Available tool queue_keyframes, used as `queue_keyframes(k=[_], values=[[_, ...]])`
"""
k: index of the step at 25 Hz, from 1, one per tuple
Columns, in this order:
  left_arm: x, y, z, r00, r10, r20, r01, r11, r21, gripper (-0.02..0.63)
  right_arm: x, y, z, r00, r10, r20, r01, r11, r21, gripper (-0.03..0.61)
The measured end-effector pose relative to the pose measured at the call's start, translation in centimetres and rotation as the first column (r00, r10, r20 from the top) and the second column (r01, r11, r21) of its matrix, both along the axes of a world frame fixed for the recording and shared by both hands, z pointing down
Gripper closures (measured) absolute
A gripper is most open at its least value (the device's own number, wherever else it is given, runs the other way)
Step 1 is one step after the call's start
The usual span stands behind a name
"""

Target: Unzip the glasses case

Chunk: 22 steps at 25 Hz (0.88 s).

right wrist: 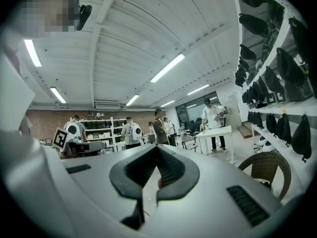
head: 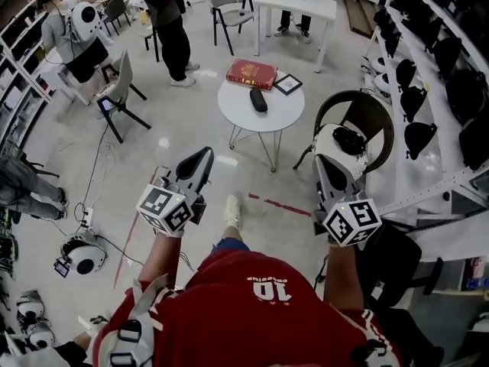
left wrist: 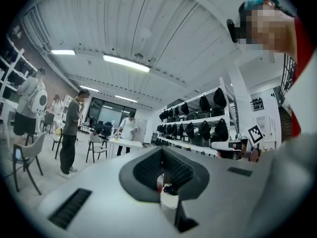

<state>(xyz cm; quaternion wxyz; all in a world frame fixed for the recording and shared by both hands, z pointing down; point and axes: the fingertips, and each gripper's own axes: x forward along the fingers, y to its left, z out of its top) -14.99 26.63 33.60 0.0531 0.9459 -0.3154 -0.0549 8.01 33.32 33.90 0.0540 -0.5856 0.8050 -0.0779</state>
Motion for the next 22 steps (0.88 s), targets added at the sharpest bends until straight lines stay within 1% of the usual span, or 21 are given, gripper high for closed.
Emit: queue_keyframes(k=[5, 13, 22], values=[[0.3, -2.6, -0.8, 1.0, 0.001, -0.011, -0.001, 1.0, -0.002, 0.607, 0.3, -2.4, -0.6, 1.0, 0.0, -0.001, 0.0, 1.0, -0.008, 0.565], [2.2, -5.8, -1.4, 0.999, 0.043, -0.001, -0.043, 0.999, 0.004, 0.607, 1.6, -5.0, -1.1, 1.0, 0.027, 0.003, -0.027, 1.0, -0.012, 0.565], [4.5, -12.6, -1.6, 0.997, 0.079, -0.005, -0.079, 0.997, -0.002, 0.607, 3.4, -11.1, -1.3, 0.998, 0.055, 0.012, -0.055, 0.998, -0.027, 0.565]])
